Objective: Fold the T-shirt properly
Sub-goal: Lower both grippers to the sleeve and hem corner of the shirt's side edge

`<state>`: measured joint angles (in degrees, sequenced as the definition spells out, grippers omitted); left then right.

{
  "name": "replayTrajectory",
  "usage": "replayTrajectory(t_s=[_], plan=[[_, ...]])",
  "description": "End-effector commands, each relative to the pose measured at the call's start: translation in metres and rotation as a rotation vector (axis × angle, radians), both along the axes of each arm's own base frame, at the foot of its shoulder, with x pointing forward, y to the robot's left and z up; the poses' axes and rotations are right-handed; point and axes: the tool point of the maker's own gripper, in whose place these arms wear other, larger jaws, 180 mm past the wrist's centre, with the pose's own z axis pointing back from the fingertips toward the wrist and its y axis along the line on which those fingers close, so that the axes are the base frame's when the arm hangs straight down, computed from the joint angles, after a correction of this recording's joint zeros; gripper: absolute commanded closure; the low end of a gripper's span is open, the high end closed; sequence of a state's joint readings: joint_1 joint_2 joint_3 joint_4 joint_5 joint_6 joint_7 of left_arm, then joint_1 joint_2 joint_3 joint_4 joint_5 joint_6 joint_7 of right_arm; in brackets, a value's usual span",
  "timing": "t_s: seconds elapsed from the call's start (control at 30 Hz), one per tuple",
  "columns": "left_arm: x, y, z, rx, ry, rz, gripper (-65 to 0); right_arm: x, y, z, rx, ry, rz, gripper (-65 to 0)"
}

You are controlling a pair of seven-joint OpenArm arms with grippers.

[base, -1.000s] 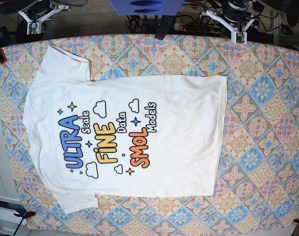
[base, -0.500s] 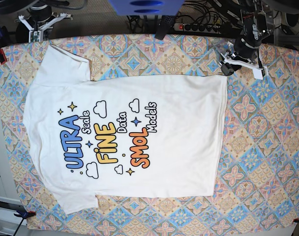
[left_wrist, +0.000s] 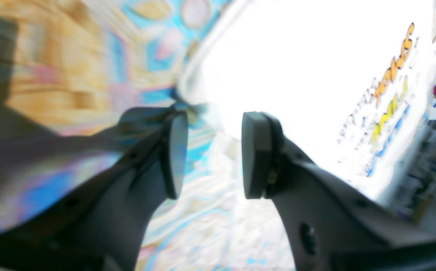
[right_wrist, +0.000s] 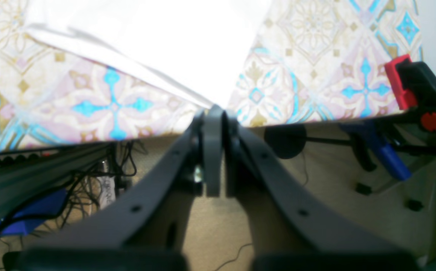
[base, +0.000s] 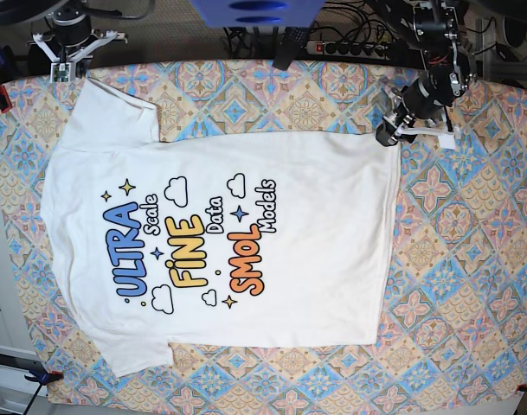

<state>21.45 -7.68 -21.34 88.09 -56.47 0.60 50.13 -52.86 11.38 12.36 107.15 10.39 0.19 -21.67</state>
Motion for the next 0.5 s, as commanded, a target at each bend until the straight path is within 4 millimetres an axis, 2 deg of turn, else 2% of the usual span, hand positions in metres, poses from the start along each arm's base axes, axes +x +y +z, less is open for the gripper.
replayTrajectory(t_s=[0.0, 0.17, 0.33, 0.4, 0.47], plan=[[0.002, 0.000, 0.001, -0.011, -0.009, 0.006, -24.2, 0.007, -0.002, 0.008, -0.014, -0.035, 0.013, 0.0], [0.007, -0.011, -0.017, -0.067, 0.022, 0.039, -24.2, 0.007, 0.001, 0.007, -0.005, -0.039, 0.001, 0.0], [0.017, -0.020, -0.014, -0.089, 0.004, 0.040, -23.2, 0.006, 0.003, 0.006, 0.005, -0.040, -0.012, 0.0], [0.017, -0.020, -0.012, -0.094, -0.001, 0.041, -18.6, 0.005, 0.003, 0.006, 0.005, -0.041, -0.019, 0.0], [0.018, -0.020, -0.012, -0.095, -0.003, 0.041, -8.4, 0.010, 0.003, 0.007, 0.006, -0.053, -0.020, 0.0]])
